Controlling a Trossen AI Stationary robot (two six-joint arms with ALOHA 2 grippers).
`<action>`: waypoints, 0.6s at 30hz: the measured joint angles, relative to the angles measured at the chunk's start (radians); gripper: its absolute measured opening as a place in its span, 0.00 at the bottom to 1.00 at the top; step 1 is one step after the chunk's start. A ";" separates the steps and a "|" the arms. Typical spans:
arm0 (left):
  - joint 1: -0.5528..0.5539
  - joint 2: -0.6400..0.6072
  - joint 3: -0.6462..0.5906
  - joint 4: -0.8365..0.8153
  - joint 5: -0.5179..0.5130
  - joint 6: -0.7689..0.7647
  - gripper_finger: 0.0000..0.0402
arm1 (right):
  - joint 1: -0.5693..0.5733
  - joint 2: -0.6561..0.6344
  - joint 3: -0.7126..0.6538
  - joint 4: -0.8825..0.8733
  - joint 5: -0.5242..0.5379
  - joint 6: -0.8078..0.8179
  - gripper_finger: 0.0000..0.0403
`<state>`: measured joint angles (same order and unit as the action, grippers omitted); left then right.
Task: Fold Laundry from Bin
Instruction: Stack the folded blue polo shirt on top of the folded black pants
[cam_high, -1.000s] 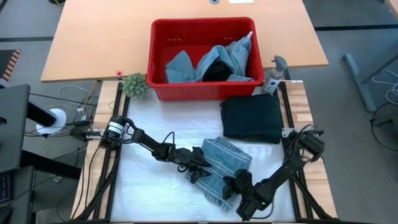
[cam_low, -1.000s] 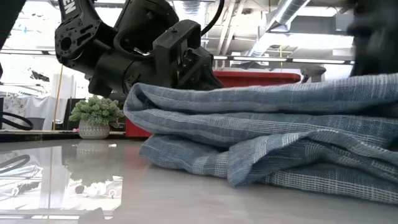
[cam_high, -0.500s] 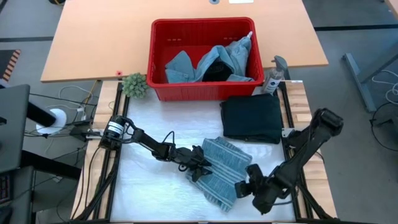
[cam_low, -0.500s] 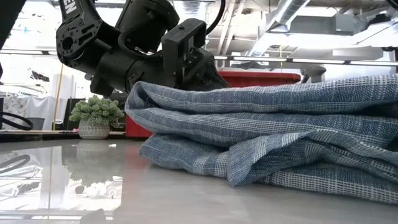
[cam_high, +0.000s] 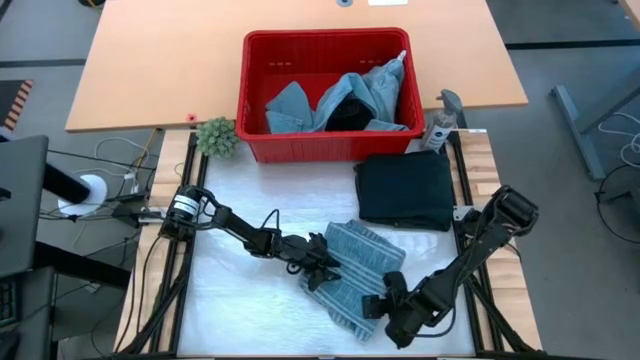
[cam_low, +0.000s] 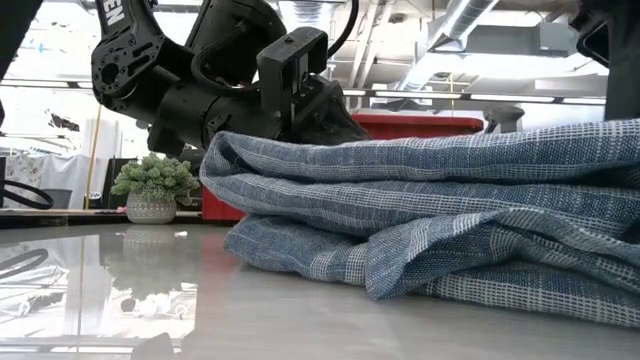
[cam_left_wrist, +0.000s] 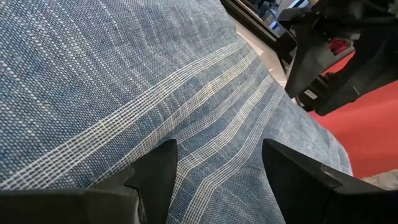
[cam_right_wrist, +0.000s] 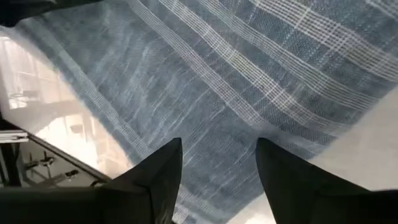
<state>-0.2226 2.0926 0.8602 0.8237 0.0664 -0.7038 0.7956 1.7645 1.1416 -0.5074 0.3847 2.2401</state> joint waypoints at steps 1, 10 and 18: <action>0.000 0.000 0.000 0.006 0.005 -0.007 0.56 | 0.000 -0.006 0.000 0.003 0.000 -0.013 0.56; 0.007 -0.019 0.000 0.008 0.012 -0.031 0.56 | -0.007 -0.058 -0.001 0.020 0.026 -0.298 0.52; 0.029 -0.022 0.001 0.016 0.011 -0.114 0.56 | -0.067 -0.067 0.000 0.015 0.003 -0.412 0.52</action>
<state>-0.1932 2.0705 0.8616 0.8401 0.0773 -0.8182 0.7289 1.6979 1.1412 -0.4923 0.3882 1.8286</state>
